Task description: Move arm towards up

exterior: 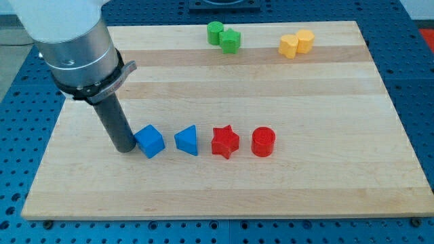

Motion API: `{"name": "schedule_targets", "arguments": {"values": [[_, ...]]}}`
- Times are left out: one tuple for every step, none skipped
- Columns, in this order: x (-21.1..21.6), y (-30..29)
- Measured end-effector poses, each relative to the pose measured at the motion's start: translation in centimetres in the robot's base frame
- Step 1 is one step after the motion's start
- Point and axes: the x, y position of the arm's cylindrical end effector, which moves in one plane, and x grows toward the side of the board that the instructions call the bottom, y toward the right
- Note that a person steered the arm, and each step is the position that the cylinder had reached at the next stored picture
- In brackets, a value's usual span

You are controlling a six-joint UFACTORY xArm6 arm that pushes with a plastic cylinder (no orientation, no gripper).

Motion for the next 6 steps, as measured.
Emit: {"name": "schedule_targets", "arguments": {"values": [[0.0,0.0],[0.0,0.6],[0.1,0.4],[-3.3,-0.2],[-6.8,1.7],[-9.7,7.7]]}}
